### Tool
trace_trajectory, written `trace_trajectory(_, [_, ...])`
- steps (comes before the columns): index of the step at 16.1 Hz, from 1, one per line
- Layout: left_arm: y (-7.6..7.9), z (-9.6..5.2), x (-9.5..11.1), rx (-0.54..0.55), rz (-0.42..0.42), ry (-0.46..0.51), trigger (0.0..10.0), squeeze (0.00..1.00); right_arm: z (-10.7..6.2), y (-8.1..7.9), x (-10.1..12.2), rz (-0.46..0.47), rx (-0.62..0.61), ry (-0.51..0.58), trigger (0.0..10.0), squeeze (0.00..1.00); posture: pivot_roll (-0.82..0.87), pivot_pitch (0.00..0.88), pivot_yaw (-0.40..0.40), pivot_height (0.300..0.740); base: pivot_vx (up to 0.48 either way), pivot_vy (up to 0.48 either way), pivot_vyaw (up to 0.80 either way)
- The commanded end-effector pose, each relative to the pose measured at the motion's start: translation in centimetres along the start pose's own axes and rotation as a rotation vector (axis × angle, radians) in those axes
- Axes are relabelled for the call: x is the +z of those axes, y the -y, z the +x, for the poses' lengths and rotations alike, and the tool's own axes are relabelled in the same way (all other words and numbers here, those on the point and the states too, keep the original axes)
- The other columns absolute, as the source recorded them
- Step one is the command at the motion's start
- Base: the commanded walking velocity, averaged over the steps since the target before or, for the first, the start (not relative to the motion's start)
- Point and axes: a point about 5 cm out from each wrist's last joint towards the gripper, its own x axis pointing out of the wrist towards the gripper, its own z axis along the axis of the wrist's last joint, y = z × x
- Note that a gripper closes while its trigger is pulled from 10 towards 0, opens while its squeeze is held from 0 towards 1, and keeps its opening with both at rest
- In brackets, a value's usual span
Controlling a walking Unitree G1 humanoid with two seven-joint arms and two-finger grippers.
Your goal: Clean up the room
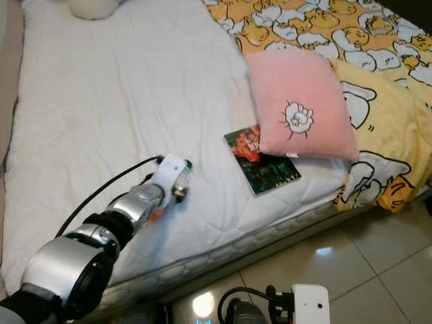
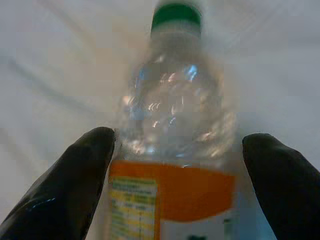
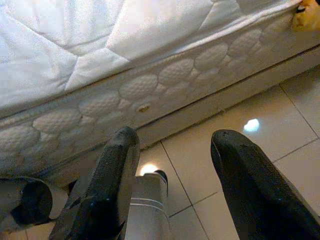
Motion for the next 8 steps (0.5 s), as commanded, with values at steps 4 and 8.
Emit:
trace_trajectory(4, [-0.2,-0.1,-3.6,-0.005,0.017,-0.145,10.0,0.00,0.2,0.4,0.3,0.005,0.001,-0.012,10.0,0.00,-0.18,0.164,0.016,0.740,0.000,0.000,0.00])
trace_trajectory(8, [-0.6,-0.1,-2.8,0.003,-0.019,-0.094,0.0,0.00,1.6,0.5,1.2,0.017,0.000,0.017,10.0,0.00,-0.16,0.107,0.011,0.740,0.000,0.000,0.00])
